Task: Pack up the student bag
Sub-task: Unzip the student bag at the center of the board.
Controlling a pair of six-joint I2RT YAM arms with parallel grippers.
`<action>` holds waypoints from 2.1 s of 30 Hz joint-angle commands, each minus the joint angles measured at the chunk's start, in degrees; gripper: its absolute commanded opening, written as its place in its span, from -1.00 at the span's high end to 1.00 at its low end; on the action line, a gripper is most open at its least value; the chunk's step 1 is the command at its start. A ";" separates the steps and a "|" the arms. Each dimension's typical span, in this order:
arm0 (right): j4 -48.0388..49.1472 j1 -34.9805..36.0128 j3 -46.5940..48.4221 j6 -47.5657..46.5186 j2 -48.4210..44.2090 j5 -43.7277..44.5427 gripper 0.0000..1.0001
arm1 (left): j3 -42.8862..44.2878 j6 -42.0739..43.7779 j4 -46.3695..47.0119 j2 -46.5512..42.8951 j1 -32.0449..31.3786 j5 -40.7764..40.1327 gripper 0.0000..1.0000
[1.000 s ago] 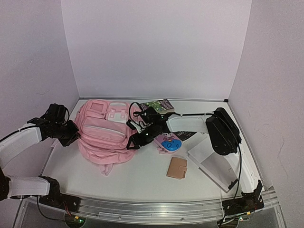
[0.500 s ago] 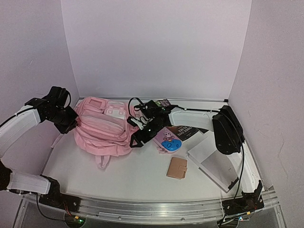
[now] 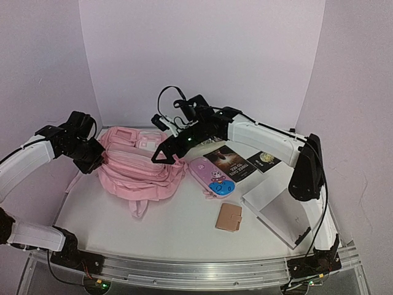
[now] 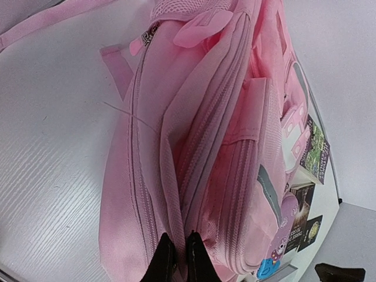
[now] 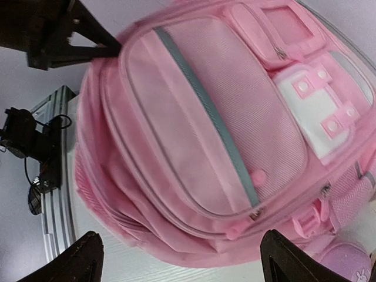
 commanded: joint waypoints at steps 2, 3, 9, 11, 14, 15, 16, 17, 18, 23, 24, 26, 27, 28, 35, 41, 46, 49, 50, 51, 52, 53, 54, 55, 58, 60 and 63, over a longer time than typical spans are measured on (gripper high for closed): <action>0.27 4.36 8.37 1.70 4.29 -1.19 -0.76 | 2.02 -2.01 8.18 -1.13 -0.92 1.53 1.00; 0.54 4.86 9.52 1.85 5.22 -0.79 -0.74 | 1.78 -2.21 8.51 -1.27 -0.97 1.76 1.00; 3.53 8.14 12.06 3.29 8.73 0.09 -0.59 | -0.12 -3.67 11.37 -2.79 -1.09 3.19 1.00; 4.65 8.99 11.65 3.25 9.51 0.84 -0.58 | -0.21 -3.86 11.97 -2.92 -1.10 3.63 1.00; 6.30 9.67 11.52 3.28 10.89 3.07 -0.55 | -0.38 -4.11 12.88 -2.87 -1.21 4.56 0.99; 6.71 9.80 11.52 3.41 11.31 3.81 -0.52 | -0.49 -4.24 13.06 -2.79 -1.37 4.66 0.99; 7.12 9.97 11.50 3.46 11.70 4.78 -0.50 | -0.67 -4.33 13.36 -2.81 -1.50 4.76 0.99; 7.54 10.15 11.46 3.45 12.09 5.86 -0.48 | -0.89 -4.40 13.76 -2.89 -1.60 4.90 0.99; 7.99 10.24 11.37 3.24 12.47 7.06 -0.46 | -1.25 -4.48 14.54 -3.03 -1.69 5.13 0.99; 8.72 10.56 10.93 2.15 13.41 12.38 0.01 | -1.58 -4.10 15.66 -3.08 -1.94 5.47 1.00; 8.76 10.55 10.73 2.04 13.31 13.25 0.24 | -1.56 -3.73 15.72 -3.10 -2.04 5.47 0.99; 8.80 10.51 9.78 1.39 12.27 14.54 0.81 | -0.84 -1.89 14.94 -3.09 -2.14 5.34 0.95; 8.80 10.49 9.00 0.99 11.45 14.86 0.96 | -0.23 -0.49 13.76 -3.04 -2.14 5.08 0.89; 8.80 10.41 7.62 0.45 10.30 14.58 1.00 | 0.39 0.68 12.59 -3.12 -2.14 4.57 0.78; 8.80 6.73 1.14 1.14 3.17 6.56 1.00 | -4.65 10.00 12.64 -10.80 -1.62 2.11 -0.76; 8.75 1.21 0.96 4.37 1.29 -6.67 1.00 | -12.52 12.63 14.67 -17.84 2.17 2.13 -0.99; 8.59 -1.17 2.61 4.59 0.67 -11.66 1.00 | -16.53 15.23 17.51 -17.60 4.78 4.51 -0.99; 8.54 -2.29 2.63 4.84 -0.16 -13.25 1.00 | -19.37 16.24 20.91 -17.06 7.46 7.38 -0.99; 8.54 -2.52 2.33 4.84 -0.67 -13.43 1.00 | -20.50 16.58 22.16 -16.97 8.32 7.48 -0.99; 8.54 -2.83 2.07 4.85 -1.02 -13.62 1.00 | -21.45 16.94 23.98 -16.87 8.96 7.67 -0.99; 8.54 -3.18 1.63 4.91 -1.37 -13.87 1.00 | -22.37 17.14 25.46 -16.70 9.60 8.50 -0.99; 8.60 -3.37 1.26 4.96 -1.78 -13.96 1.00 | -23.23 17.25 27.10 -16.16 10.46 9.37 -0.99; 8.57 -3.48 0.96 5.03 -2.15 -14.06 1.00 | -24.11 17.52 29.20 -15.52 11.47 10.82 -0.99; 8.56 -3.54 0.69 5.08 -2.48 -14.19 1.00 | -24.78 17.87 30.80 -14.53 12.45 12.00 -0.99; 8.61 -3.57 0.28 5.23 -2.99 -14.33 1.00 | -25.77 19.80 35.65 -11.08 14.04 14.00 -0.99; 8.57 -3.61 0.57 5.36 -3.12 -14.33 1.00 | -25.99 21.45 38.42 -8.52 14.30 14.11 -0.92; 8.55 -3.67 0.85 5.37 -3.32 -14.45 1.00 | -25.98 24.56 42.25 -5.52 14.30 14.60 -0.81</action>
